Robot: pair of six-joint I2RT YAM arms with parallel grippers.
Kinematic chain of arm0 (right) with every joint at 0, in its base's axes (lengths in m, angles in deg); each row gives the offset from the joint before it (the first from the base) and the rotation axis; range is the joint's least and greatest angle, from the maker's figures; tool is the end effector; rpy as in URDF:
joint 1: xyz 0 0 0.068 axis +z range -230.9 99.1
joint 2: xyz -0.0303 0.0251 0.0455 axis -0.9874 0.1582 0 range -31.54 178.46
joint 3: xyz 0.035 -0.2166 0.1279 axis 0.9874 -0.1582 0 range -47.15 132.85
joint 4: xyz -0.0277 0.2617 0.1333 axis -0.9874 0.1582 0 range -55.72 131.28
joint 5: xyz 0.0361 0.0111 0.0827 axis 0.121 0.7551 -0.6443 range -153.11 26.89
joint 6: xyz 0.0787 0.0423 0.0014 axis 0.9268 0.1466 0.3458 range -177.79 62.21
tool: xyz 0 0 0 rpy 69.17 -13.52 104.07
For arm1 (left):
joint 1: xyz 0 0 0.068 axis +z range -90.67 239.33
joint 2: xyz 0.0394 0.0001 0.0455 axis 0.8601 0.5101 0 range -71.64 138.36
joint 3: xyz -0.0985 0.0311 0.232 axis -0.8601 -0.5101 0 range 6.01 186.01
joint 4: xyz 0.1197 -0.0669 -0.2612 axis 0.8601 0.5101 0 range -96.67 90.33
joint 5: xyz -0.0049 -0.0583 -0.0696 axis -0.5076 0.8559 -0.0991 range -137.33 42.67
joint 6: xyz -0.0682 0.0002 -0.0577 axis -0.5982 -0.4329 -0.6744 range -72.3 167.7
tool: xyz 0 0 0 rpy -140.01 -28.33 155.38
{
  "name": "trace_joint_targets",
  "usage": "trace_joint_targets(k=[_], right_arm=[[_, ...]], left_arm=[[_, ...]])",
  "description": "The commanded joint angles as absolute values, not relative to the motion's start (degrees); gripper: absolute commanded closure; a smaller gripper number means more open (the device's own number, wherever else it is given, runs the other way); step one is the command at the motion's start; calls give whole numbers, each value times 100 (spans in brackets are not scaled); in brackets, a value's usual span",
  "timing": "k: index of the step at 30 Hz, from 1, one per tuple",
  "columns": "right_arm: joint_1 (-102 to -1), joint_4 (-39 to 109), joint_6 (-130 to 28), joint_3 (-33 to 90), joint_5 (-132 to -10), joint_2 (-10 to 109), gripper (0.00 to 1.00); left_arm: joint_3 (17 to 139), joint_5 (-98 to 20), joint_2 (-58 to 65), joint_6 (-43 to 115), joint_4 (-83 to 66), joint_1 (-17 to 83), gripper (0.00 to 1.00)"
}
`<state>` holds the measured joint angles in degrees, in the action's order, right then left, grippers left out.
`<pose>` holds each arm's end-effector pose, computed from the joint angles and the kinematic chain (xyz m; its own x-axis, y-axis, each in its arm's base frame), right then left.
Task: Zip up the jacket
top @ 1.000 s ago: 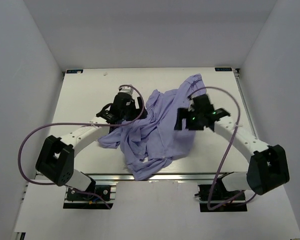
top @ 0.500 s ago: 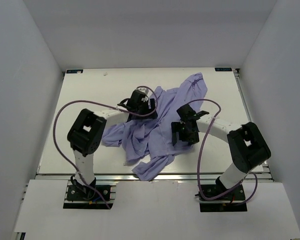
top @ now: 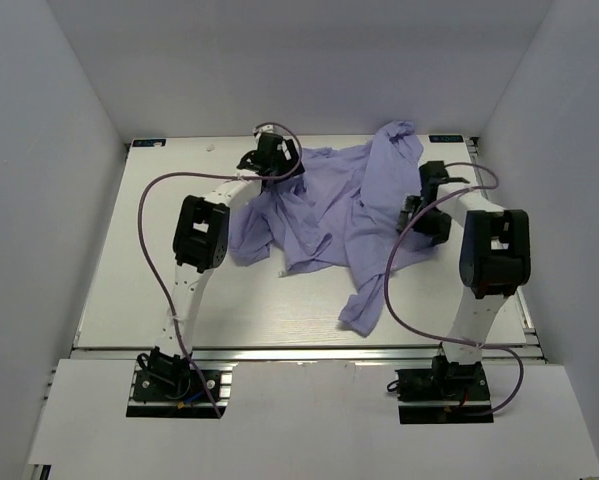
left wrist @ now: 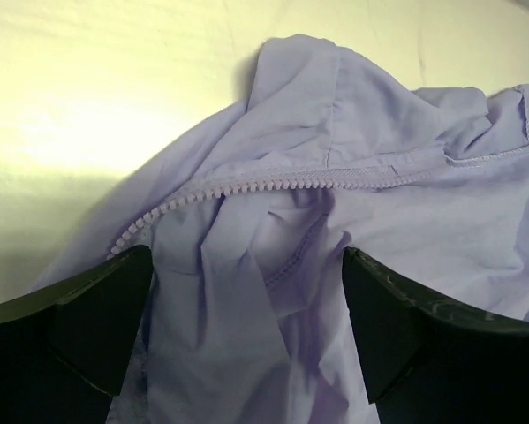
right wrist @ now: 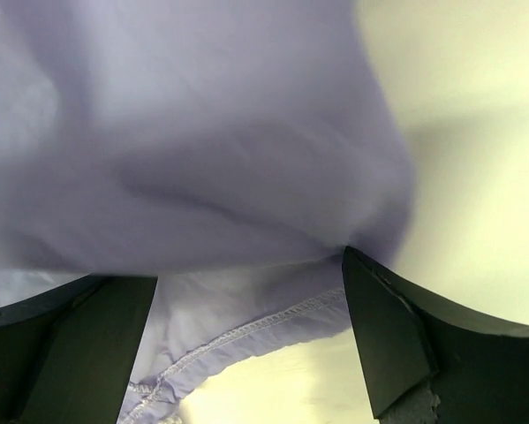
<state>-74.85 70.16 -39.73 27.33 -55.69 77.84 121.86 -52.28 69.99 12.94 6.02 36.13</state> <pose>0.4146 0.0335 0.0884 -0.9120 0.2126 -0.3507 0.2321 0.9726 -0.0140 0.5637 -0.2342 0.1019 -0.6581 -0.3359 -0.6738 -0.0546 0.9139 -0.4023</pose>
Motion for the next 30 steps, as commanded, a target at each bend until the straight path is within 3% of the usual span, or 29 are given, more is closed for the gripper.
trace_joint_targets(k=[1,8,12,16,21,25,30], right_arm=[[-7625,7242,-4548,3458,-5292,7710,11],[-6299,6787,-4962,2696,-4949,5429,11],[-5305,6504,-5050,2264,-5265,4967,11],[-4375,6460,-4875,2535,-5204,5396,11],[-3757,6345,-4260,3861,-4554,6810,11],[-3686,6872,-3478,4969,-4264,8180,10],[-3686,6786,-3195,5795,-3702,9026,11]], left_arm=[[12764,-4894,7093,1351,1013,3665,2],[10721,-3609,4688,2028,-51,3665,2],[8325,-4590,2362,1835,-140,3665,2],[6925,-5944,1084,1632,19,3692,2],[6490,-6000,1106,1755,256,4086,2],[6752,-5386,1975,1896,554,4420,2],[7157,-4883,3039,2037,643,4579,3]])
